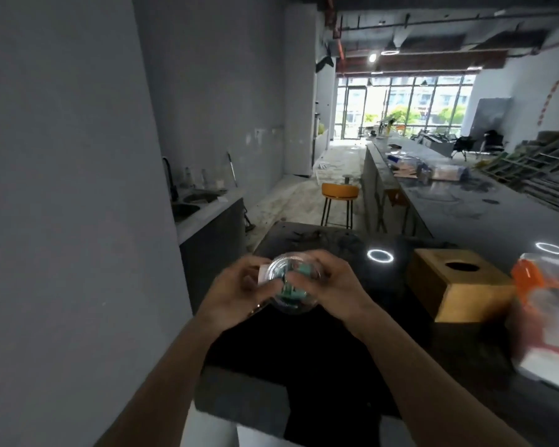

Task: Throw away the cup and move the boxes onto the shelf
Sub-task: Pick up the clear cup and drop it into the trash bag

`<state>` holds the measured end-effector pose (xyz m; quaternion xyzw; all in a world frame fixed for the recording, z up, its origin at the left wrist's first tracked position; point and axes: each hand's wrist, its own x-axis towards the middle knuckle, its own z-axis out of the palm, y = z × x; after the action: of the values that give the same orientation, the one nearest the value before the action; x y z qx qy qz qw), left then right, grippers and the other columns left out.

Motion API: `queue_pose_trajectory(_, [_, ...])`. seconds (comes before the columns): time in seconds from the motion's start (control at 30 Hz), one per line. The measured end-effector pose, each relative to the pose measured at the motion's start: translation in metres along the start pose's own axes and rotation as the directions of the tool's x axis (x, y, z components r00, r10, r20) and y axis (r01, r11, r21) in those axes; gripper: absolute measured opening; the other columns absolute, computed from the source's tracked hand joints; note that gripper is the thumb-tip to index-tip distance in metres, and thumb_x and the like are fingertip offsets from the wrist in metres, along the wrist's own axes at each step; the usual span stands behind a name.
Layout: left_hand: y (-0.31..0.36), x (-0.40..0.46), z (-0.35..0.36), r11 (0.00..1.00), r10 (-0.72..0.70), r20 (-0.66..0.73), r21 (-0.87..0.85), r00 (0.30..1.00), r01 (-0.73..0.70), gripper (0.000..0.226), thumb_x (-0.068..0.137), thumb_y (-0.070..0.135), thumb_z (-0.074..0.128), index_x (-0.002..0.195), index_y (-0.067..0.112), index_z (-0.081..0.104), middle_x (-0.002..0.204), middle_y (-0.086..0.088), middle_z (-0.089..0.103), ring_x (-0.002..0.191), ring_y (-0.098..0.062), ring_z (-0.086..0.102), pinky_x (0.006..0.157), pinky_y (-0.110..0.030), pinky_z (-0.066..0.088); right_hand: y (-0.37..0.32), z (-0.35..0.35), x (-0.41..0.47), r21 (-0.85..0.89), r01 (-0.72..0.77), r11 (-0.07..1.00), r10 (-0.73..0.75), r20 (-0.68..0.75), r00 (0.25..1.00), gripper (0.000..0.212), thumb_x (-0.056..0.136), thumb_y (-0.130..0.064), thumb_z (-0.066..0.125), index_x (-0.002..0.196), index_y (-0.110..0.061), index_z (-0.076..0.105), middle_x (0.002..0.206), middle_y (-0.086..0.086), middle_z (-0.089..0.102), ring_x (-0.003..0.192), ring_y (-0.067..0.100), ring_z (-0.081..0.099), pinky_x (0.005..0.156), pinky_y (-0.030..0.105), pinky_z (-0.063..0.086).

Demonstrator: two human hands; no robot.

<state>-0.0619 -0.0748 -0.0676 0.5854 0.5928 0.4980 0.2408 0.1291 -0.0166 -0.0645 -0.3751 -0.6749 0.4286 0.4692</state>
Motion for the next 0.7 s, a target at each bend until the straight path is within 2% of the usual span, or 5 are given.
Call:
queue_pose_trajectory(0.13, [-0.004,-0.063,-0.022,0.998,0.053,-0.071,-0.028,0.996,-0.055,0.036,0.076,0.028,0.085,0.108,0.018,0.071,0.086,-0.002,0.077,0.067,-0.007,0.071,0.065,-0.024,0.055,-0.009,0.032,-0.044,-0.023,0.032,0.999,-0.031,0.023,0.999,0.041,0.064,-0.037,0.091,0.1,-0.022,0.078,0.094,0.002,0.08,0.089,0.018,0.077,0.087,0.045,0.063])
queue_pose_trajectory(0.2, [-0.004,-0.091,-0.04,0.999,0.047,-0.093,-0.017,0.995,-0.049,0.031,0.084,0.01,0.08,0.112,0.007,0.068,0.084,0.0,0.074,0.061,0.002,0.069,0.057,-0.012,0.05,-0.015,0.052,-0.06,-0.036,0.061,0.997,-0.058,0.065,0.996,0.051,0.057,-0.048,0.088,0.101,-0.024,0.078,0.096,-0.001,0.08,0.092,0.014,0.076,0.087,0.046,0.063])
queue_pose_trajectory(0.27, [-0.01,-0.109,-0.064,1.0,0.028,-0.102,-0.012,0.994,-0.029,0.028,0.085,0.004,0.077,0.112,0.006,0.067,0.081,0.004,0.073,0.061,0.003,0.069,0.054,-0.012,0.051,-0.022,0.073,-0.073,-0.056,0.097,0.994,-0.09,0.119,0.989,0.054,0.058,-0.049,0.088,0.105,-0.024,0.077,0.098,-0.003,0.08,0.095,0.011,0.075,0.087,0.044,0.063])
queue_pose_trajectory(0.43, [-0.043,-0.148,-0.128,0.998,0.029,-0.177,0.068,0.984,-0.017,0.026,0.084,0.016,0.08,0.108,0.013,0.07,0.085,0.021,0.076,0.076,0.0,0.07,0.068,-0.014,0.054,-0.032,0.138,-0.094,-0.086,0.109,0.99,-0.082,0.274,0.958,0.054,0.069,-0.025,0.092,0.118,-0.019,0.07,0.107,-0.004,0.077,0.099,0.01,0.074,0.088,0.039,0.063])
queue_pose_trajectory(0.7, [-0.163,-0.166,-0.208,0.987,-0.131,-0.185,0.068,0.974,0.145,0.028,0.083,0.019,0.082,0.107,0.026,0.069,0.086,0.015,0.077,0.074,0.003,0.068,0.069,-0.022,0.055,0.03,0.278,-0.102,-0.112,0.021,0.994,0.016,0.324,0.946,0.061,0.062,-0.039,0.086,0.117,-0.019,0.067,0.104,-0.005,0.075,0.095,0.013,0.073,0.083,0.045,0.064])
